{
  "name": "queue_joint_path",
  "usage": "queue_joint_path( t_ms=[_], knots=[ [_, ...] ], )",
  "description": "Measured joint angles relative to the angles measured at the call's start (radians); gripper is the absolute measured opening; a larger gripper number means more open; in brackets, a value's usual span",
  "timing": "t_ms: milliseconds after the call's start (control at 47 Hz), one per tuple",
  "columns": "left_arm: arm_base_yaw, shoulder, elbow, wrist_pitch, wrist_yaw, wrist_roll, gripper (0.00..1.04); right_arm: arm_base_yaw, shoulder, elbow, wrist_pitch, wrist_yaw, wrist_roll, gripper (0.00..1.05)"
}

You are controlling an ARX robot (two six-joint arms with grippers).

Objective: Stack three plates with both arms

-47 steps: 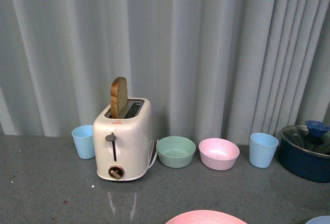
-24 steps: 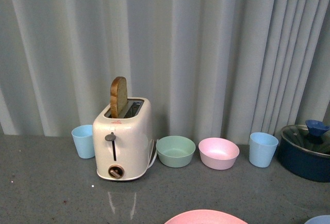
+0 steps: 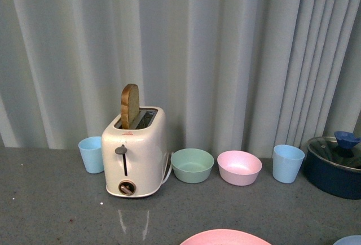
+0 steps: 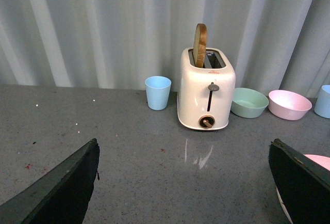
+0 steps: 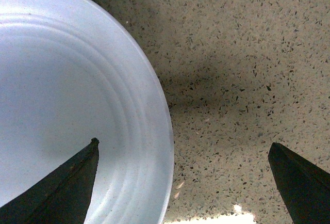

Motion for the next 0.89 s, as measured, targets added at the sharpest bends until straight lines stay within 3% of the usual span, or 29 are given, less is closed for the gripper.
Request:
queue_joint_path(
  t_ms=[744,850,893],
  knots=[
    [0.0,0.0,0.0,0.0,0.0,0.0,0.98,-0.015,0.113,-0.043,0.165,-0.077,0.021,0.97],
    [0.0,0.0,0.0,0.0,0.0,0.0,0.98,-0.012,0.114,-0.043,0.173,-0.077,0.035,0.86],
    [0.0,0.0,0.0,0.0,0.0,0.0,0.98,-0.011,0.114,-0.046,0.175,-0.08,0.042,0.75]
  ],
)
